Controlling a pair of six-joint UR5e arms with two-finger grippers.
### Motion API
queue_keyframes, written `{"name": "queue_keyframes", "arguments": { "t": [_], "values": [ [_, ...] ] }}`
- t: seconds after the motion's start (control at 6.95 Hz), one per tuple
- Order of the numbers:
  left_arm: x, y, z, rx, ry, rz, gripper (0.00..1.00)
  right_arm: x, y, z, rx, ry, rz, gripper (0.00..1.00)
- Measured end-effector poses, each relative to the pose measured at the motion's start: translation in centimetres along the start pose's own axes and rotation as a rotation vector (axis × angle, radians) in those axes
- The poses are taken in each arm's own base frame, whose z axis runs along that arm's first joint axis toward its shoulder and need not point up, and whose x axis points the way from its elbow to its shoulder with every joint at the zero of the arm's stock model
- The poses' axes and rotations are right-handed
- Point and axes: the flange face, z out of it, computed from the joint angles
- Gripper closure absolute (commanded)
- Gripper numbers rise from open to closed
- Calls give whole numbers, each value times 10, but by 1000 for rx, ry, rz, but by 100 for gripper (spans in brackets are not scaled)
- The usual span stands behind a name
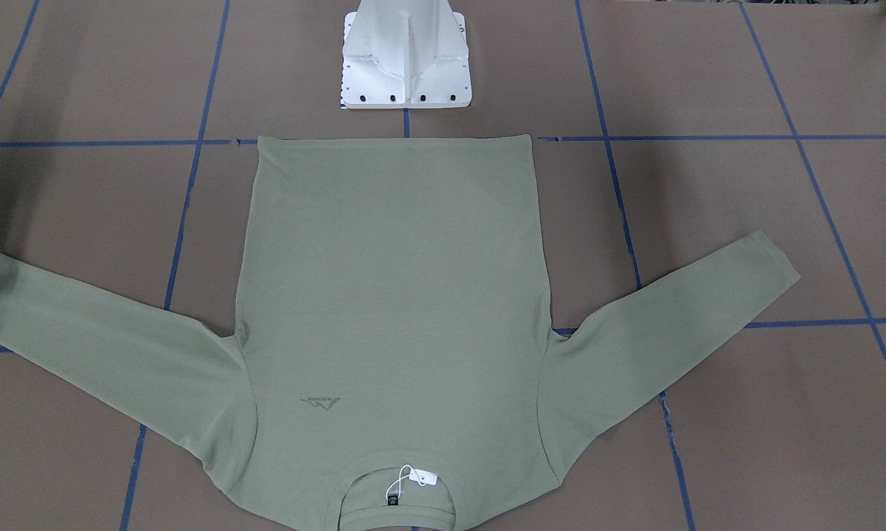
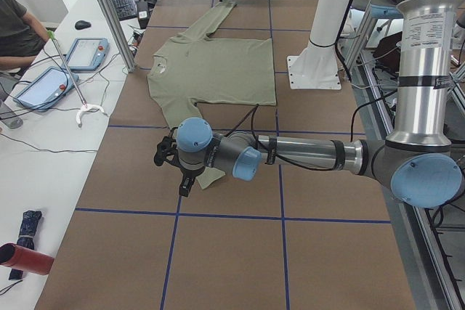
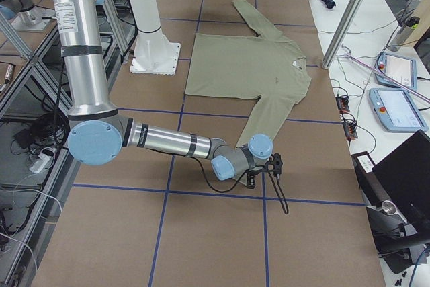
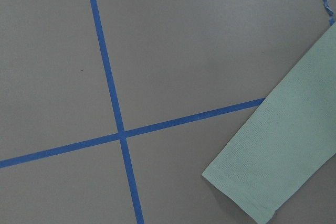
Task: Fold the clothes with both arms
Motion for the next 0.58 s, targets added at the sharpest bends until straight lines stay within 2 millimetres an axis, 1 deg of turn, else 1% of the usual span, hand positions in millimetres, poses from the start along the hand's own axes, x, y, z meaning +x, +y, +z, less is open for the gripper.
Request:
{"name": "queue_keyframes", "arguments": {
  "t": [0.14, 0.29, 0.43, 0.58],
  "values": [
    [1, 0, 0, 0, 7, 0, 0, 6, 2, 4, -8, 6, 11, 26],
    [1, -1, 0, 0, 11, 0, 0, 10, 3, 7, -14, 10, 18, 45],
    [2, -2, 0, 0, 12, 1, 0, 11, 4, 8, -17, 10, 29, 85],
    [2, -3, 0, 0, 13, 1, 0, 11, 4, 8, -17, 9, 48, 100]
  ]
}}
